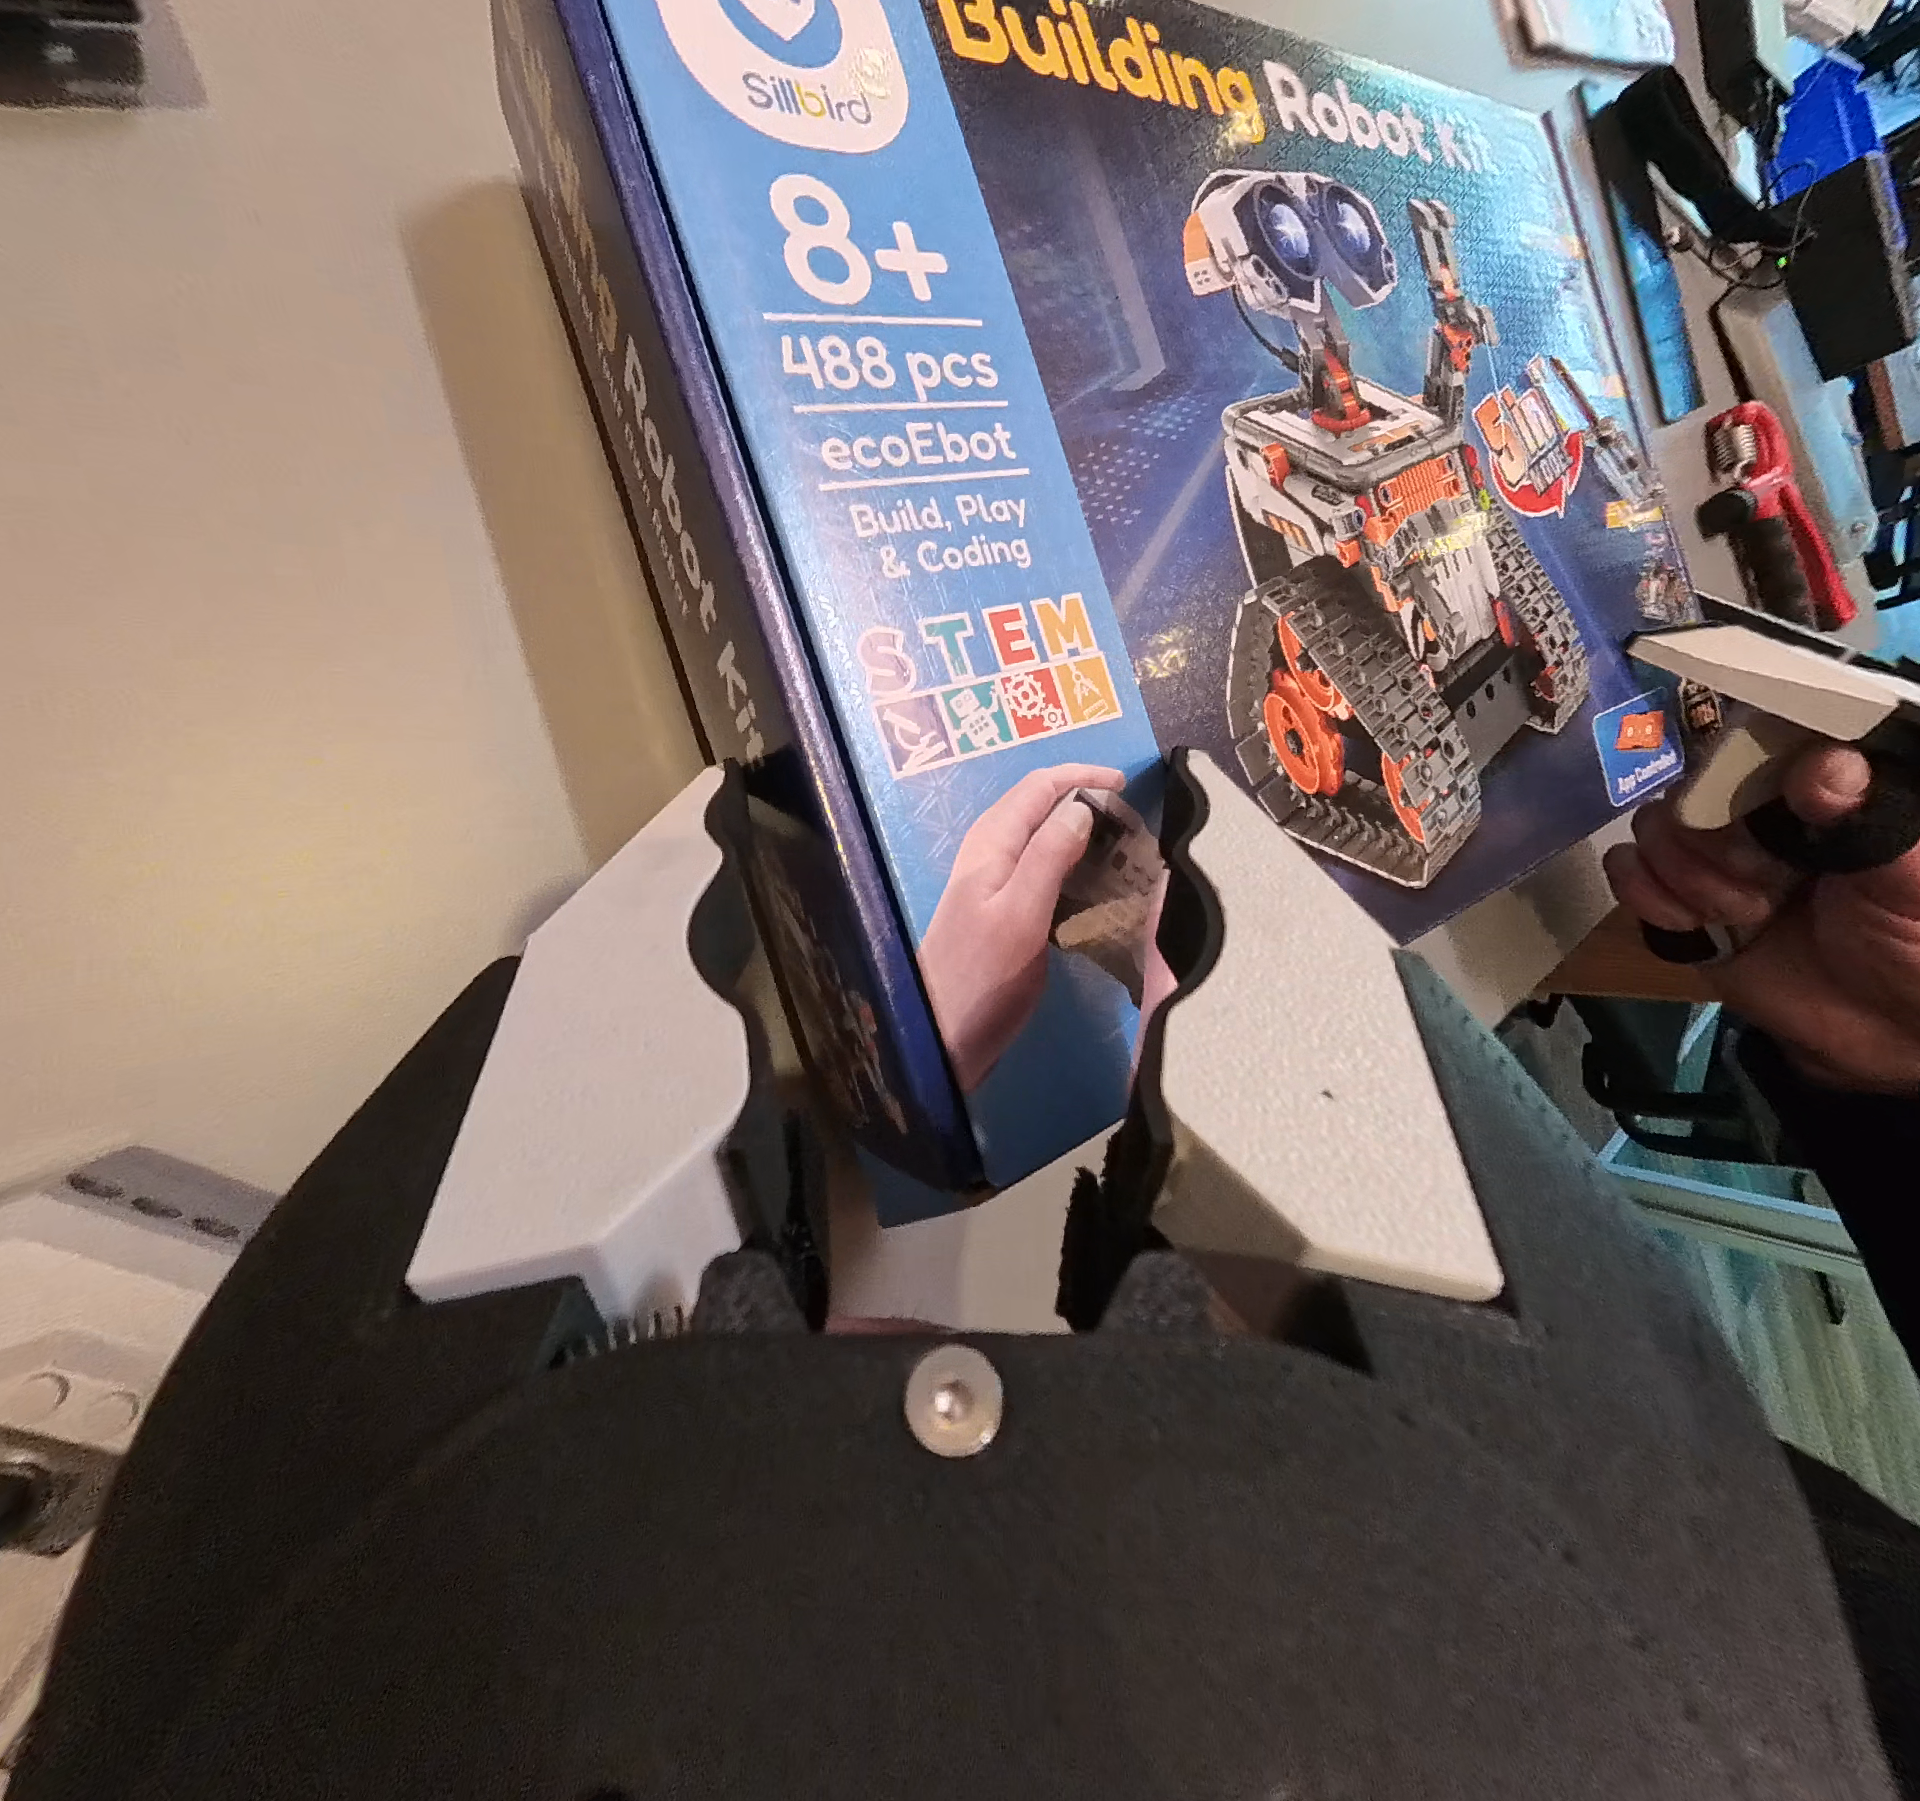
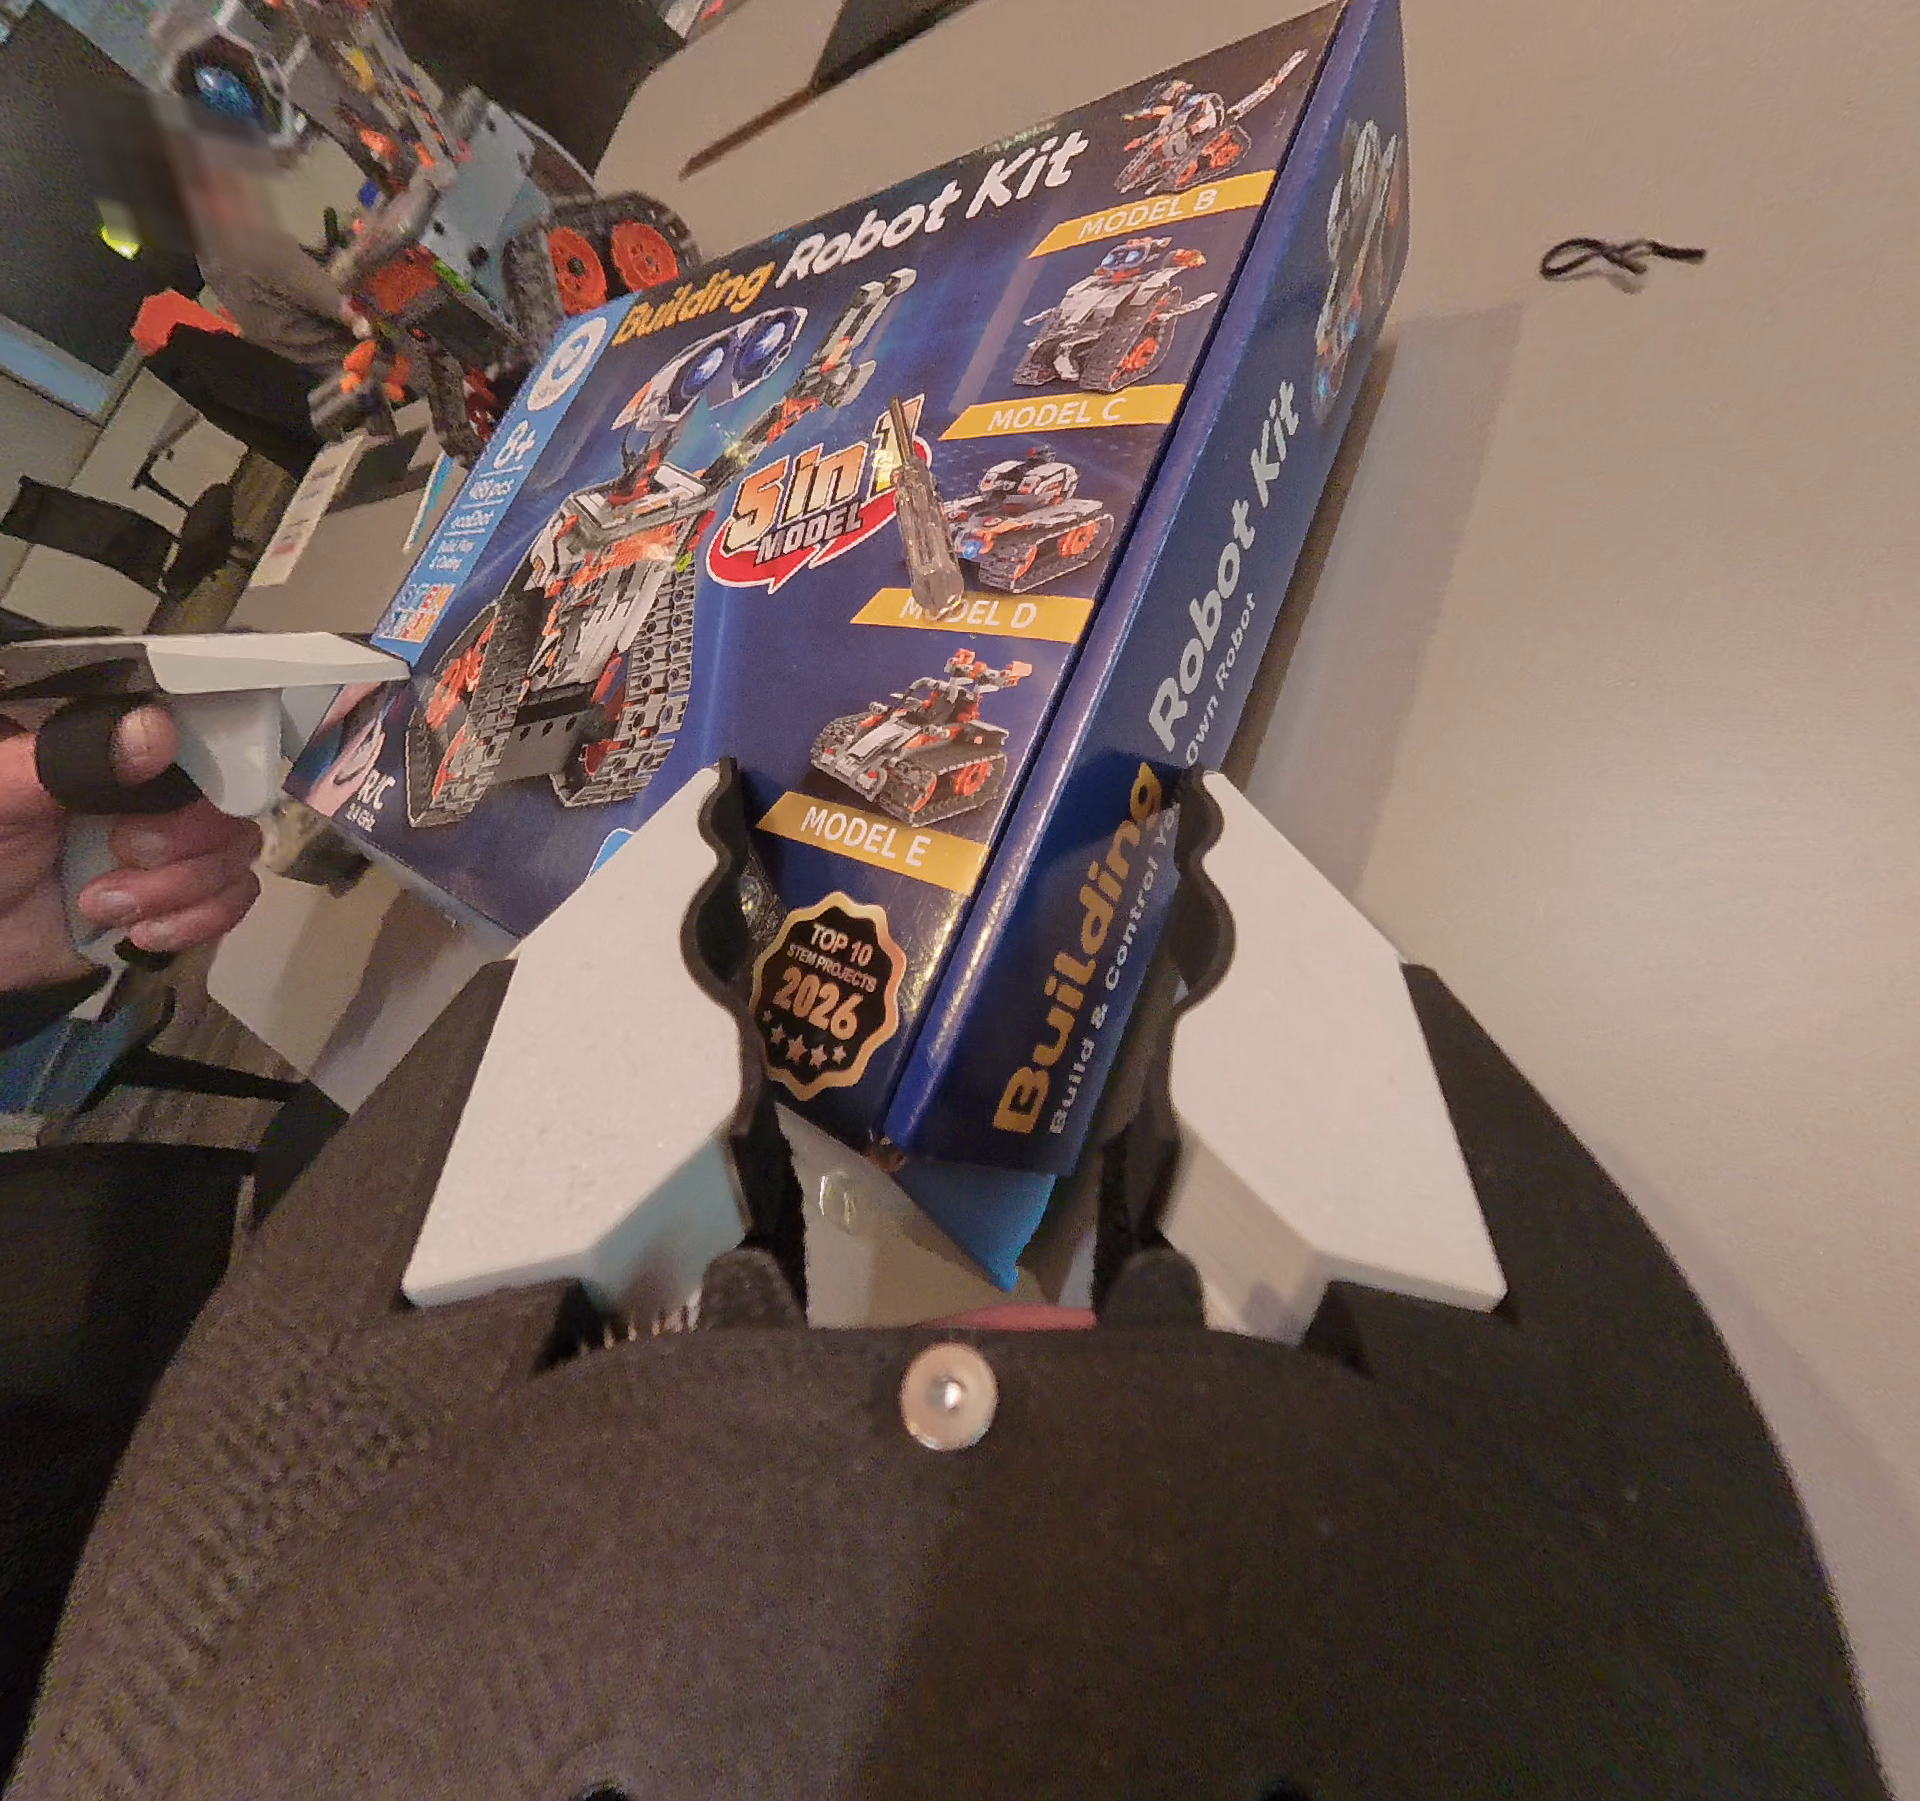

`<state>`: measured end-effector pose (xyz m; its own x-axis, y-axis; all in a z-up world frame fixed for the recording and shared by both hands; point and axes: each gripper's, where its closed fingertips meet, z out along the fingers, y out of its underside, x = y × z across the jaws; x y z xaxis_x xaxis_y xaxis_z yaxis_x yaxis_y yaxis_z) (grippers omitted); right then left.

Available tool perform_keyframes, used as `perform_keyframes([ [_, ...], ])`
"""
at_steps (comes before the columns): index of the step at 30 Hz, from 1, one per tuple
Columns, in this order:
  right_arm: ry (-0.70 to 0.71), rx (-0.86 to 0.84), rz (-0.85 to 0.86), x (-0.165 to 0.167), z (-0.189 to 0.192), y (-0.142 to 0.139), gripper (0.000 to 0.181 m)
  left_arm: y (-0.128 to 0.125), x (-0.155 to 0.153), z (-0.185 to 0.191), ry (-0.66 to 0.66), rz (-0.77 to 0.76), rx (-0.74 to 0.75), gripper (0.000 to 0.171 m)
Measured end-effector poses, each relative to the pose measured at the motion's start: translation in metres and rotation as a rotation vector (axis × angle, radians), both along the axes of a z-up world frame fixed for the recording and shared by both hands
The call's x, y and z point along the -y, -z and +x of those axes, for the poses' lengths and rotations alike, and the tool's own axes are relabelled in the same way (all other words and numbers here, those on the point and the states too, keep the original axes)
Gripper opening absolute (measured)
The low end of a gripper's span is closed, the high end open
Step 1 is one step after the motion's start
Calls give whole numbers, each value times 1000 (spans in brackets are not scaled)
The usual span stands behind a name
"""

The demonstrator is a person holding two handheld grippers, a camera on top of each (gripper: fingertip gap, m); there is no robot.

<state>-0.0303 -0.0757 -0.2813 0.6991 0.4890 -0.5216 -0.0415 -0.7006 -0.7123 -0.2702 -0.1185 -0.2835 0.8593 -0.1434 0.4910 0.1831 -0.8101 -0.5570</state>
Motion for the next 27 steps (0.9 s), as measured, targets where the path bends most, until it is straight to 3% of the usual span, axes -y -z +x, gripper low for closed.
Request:
perform_keyframes([
  [12, 71, 54, 29, 39, -47, -59, 83, -50, 24, -47, 70, 34, 17, 78],
  [20, 148, 52, 19, 81, -121, -79, 84, -70, 51, -121, 103, 40, 30, 79],
  [27, 137, 45, 41, 102, -194, -99, 85, -93, 76, -193, 77, 76, 10, 79],
])
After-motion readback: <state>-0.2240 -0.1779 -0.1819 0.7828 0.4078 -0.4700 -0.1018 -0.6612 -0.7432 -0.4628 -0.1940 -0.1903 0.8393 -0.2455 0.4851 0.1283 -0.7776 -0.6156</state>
